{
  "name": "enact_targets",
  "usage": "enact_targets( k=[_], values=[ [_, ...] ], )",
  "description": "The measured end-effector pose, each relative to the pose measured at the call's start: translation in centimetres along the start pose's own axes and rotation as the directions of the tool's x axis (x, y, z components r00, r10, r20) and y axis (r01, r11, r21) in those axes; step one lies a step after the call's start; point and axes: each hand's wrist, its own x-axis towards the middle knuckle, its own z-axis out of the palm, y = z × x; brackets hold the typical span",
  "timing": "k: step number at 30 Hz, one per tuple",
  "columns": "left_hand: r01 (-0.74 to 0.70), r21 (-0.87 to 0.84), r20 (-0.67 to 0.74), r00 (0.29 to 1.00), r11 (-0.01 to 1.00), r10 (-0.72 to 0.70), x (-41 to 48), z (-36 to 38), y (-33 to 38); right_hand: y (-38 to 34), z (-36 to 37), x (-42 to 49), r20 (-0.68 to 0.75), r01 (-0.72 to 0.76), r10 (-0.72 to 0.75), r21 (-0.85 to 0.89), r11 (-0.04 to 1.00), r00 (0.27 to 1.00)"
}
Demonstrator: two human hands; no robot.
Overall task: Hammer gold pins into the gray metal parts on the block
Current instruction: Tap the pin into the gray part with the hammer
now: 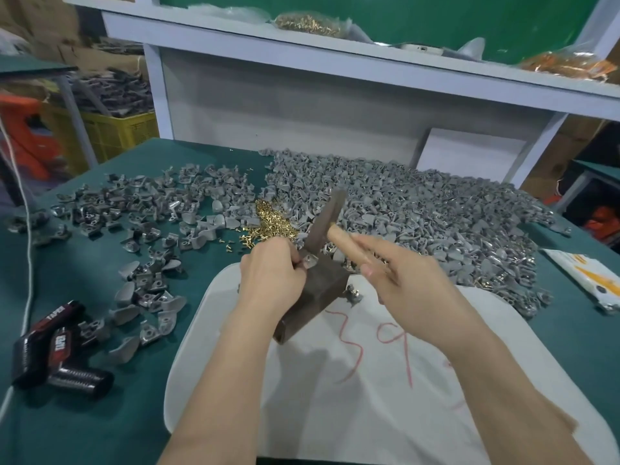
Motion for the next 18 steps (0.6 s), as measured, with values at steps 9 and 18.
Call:
enact_targets(
  k=[9,18],
  values=[
    [0.017,0.041,-0.062,0.998,0.999,-0.015,0.1,0.4,0.0,3.7,4.3,3.3,0.036,-0.251,0.255,0.347,0.904,0.966],
    [-0.013,-0.045,-0.071,0.997,0.999,0.010,0.2,0.4,0.1,3.0,3.6,4.1,-0.164,-0.106,0.117,0.072,0.992,0.980]
  ],
)
